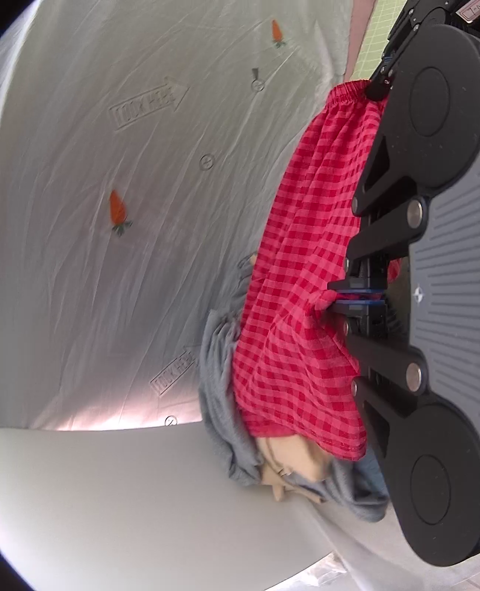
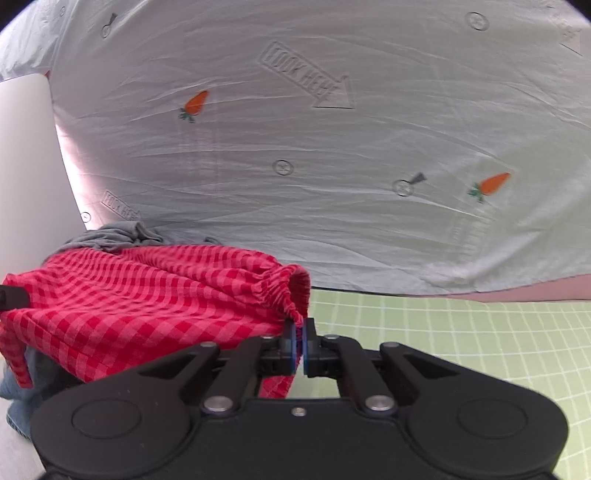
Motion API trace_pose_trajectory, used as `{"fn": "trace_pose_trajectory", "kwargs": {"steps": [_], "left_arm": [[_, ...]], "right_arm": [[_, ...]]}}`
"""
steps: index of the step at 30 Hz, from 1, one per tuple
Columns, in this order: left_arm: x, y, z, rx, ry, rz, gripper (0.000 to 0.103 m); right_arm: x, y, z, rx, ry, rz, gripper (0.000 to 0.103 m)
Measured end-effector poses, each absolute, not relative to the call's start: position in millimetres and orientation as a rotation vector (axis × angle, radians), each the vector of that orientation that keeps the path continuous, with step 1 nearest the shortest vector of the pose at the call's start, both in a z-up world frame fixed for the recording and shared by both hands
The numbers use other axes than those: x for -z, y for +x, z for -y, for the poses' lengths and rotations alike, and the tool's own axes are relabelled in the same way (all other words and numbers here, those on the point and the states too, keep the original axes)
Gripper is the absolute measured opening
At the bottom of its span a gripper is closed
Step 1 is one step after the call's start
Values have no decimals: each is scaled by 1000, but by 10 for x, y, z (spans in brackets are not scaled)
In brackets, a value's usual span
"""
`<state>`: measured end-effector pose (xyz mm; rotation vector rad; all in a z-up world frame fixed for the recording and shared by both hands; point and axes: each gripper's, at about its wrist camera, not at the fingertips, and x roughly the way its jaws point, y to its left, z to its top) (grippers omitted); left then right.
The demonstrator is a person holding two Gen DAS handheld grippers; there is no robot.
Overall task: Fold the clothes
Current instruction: 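Pull the red shorts off the pile onto the open mat with both tools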
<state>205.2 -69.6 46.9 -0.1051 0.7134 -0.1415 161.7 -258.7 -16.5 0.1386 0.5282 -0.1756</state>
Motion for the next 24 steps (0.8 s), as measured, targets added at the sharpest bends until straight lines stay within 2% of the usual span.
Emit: {"fn": "trace_pose_trajectory", "kwargs": {"steps": [6, 11, 15, 21, 23, 24], "left_arm": [[-61, 1013, 1933, 165, -117, -807, 3], [586, 21, 3038, 243, -170, -1004, 5], [846, -136, 3201, 333, -153, -1114, 12], [740, -142, 3069, 316, -156, -1093, 15], [646, -57, 2967, 277, -155, -1078, 21], [600, -23, 2915, 257, -154, -1068, 23]], "right_arm": [[595, 795, 3785, 221, 121, -596, 3], [1117, 31, 4802, 300, 85, -736, 3], [1421, -447, 5406, 380, 125, -835, 5], [1519, -760, 5679, 435, 191, -851, 14], [1459, -768, 5664, 454, 200, -835, 22], [1428, -772, 5657, 464, 205, -826, 30]]}}
